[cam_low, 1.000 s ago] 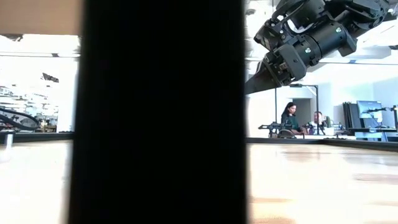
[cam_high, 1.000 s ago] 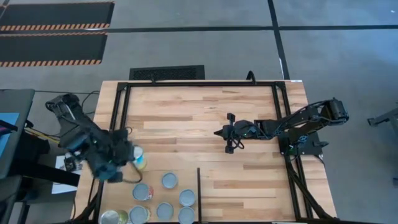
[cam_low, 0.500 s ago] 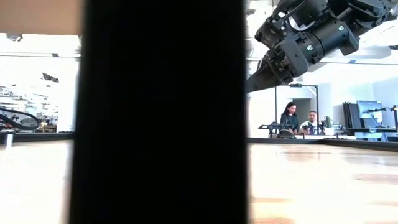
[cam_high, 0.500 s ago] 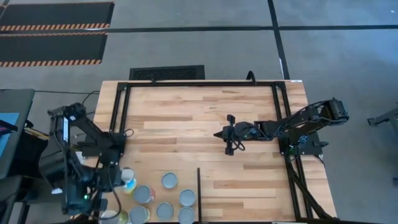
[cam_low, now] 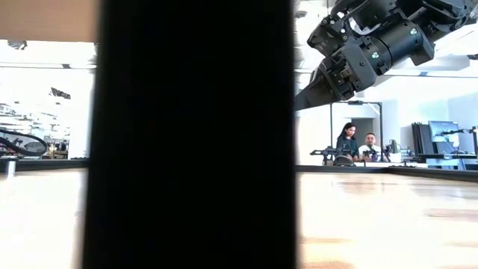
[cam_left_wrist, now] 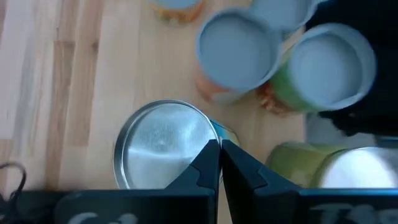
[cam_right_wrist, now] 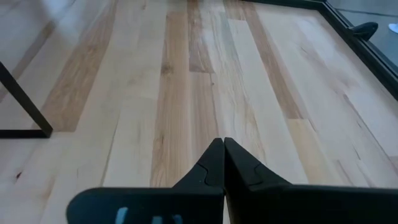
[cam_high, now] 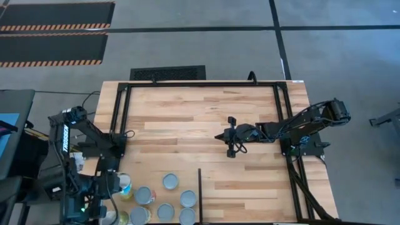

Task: Pick and place cans onto a shelf
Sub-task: Put the canned carrots on the shelf

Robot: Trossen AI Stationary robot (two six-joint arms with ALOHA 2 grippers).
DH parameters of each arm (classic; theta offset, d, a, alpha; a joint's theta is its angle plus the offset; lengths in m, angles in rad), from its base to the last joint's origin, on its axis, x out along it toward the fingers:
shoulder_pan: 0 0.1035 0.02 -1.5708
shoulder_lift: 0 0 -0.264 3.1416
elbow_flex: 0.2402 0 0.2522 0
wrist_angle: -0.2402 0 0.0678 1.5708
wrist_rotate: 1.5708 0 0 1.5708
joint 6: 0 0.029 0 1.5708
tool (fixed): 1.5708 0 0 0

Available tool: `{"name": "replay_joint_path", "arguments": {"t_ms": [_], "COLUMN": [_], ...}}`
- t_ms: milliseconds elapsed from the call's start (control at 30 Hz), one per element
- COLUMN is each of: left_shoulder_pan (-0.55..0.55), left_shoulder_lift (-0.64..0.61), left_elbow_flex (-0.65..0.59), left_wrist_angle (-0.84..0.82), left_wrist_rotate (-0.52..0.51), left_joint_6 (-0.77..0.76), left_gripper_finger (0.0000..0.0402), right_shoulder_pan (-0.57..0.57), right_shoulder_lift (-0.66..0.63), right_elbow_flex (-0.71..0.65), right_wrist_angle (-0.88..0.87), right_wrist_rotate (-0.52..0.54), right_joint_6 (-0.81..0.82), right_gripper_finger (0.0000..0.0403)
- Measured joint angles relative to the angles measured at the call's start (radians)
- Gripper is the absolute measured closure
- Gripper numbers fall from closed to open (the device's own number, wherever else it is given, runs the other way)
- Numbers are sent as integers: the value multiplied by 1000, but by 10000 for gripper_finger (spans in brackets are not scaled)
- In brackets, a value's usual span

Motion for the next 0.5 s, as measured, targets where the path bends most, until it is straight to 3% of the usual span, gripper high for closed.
{"name": "replay_joint_path", "arguments": {"t_ms": [200,500], "left_shoulder_pan": [-3,-16], "left_shoulder_lift": [0,-2], "left_elbow_flex": [-71,-73], "left_wrist_angle": [-1,2], "left_wrist_rotate": [29,122], "left_joint_6": [-14,-114], "left_gripper_finger": [401,400], "right_shoulder_pan": [0,0], "right_shoulder_lift": [0,0], "right_elbow_flex": [0,0], "right_wrist_angle": [0,1], "right_wrist_rotate": [0,0], "right_joint_6": [-2,-2], "right_gripper_finger": [390,390]}}
